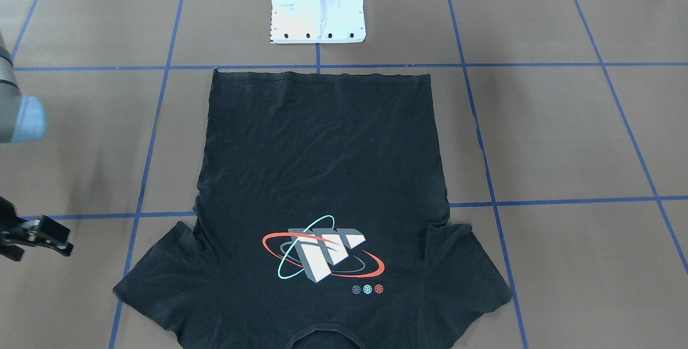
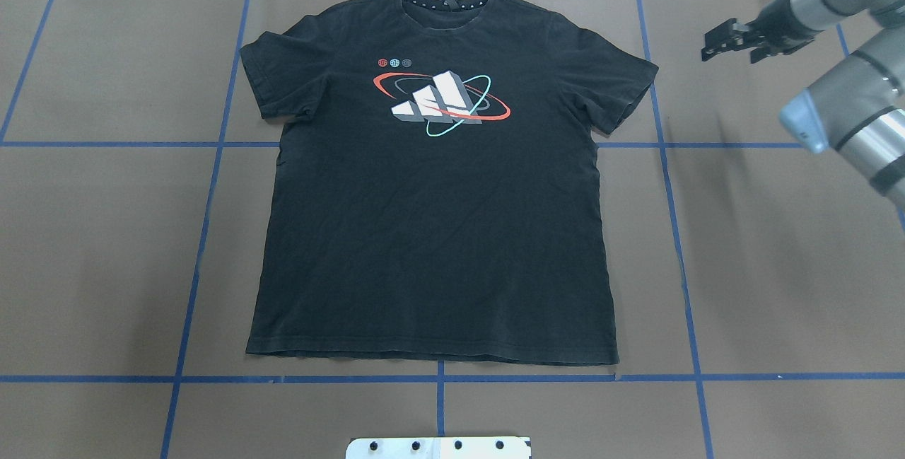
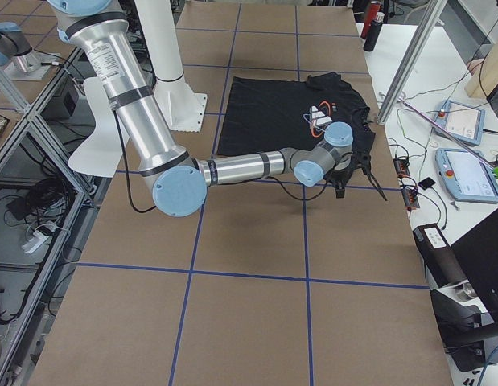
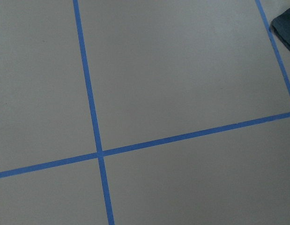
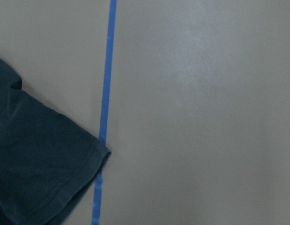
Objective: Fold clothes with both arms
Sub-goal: 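Move the right gripper over the sleeve nearest it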
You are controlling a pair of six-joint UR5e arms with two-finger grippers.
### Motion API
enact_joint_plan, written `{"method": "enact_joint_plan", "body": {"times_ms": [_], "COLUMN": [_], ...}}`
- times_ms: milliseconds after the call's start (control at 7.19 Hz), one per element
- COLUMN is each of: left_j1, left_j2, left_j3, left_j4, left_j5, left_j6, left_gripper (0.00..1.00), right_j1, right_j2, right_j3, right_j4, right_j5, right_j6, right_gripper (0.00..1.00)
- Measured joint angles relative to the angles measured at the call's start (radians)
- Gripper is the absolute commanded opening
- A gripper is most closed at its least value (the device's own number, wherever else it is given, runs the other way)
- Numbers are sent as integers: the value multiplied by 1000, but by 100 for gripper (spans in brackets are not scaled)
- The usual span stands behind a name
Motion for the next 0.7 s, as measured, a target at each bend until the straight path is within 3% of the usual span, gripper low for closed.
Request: {"method": "enact_joint_plan", "body": {"times_ms": [417,696], "left_j1": [0,0], "left_j2": [1,1], "left_j3": [3,5], "left_j4": [-8,-22], "left_j5": [0,0], "left_j6": [0,0], "left_gripper": [100,100], "right_j1": [-102,-142], "right_j2": [106,132], "right_j3": [-159,-222], "right_j4": [171,262], "right_j5": [-235,-315], "right_j6": [78,151], "right_gripper": [92,89]}}
